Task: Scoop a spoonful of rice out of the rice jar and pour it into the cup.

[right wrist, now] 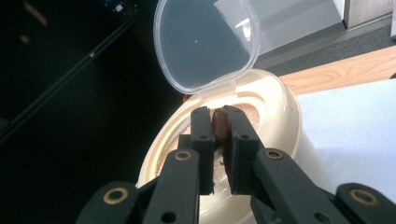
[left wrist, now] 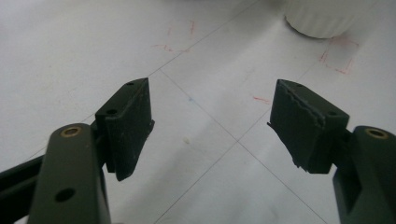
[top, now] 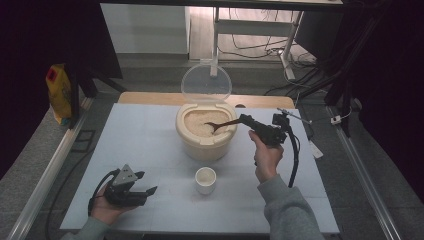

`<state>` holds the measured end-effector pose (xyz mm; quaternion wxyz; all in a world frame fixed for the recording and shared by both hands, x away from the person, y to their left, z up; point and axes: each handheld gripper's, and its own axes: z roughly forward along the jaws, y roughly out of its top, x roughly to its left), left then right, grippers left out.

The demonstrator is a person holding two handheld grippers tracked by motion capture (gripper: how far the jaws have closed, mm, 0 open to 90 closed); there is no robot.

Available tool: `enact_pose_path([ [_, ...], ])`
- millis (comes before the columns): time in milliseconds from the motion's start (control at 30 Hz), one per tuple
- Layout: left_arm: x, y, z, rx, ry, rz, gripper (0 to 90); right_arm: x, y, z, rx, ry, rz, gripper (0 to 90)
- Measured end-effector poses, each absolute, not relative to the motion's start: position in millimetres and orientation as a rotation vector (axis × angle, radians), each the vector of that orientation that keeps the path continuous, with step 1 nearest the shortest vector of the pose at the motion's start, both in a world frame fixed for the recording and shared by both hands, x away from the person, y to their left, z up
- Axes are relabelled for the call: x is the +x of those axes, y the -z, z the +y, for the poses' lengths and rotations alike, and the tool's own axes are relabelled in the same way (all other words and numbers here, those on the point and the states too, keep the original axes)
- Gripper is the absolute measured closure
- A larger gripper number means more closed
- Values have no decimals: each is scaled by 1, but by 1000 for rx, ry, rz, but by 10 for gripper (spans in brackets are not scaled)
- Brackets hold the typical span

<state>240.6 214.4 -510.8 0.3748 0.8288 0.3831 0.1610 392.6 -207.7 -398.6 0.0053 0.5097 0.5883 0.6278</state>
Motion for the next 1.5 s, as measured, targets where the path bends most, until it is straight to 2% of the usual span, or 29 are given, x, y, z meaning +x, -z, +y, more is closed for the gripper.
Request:
enact_pose_path([
  [933,241,512,214,2126,-413,981,291,402,409,-232,1817,-2153,1681,828],
  [1500,242,512,213,2136,-416,981,291,394,402,-240,1778,-2186,1682,828],
])
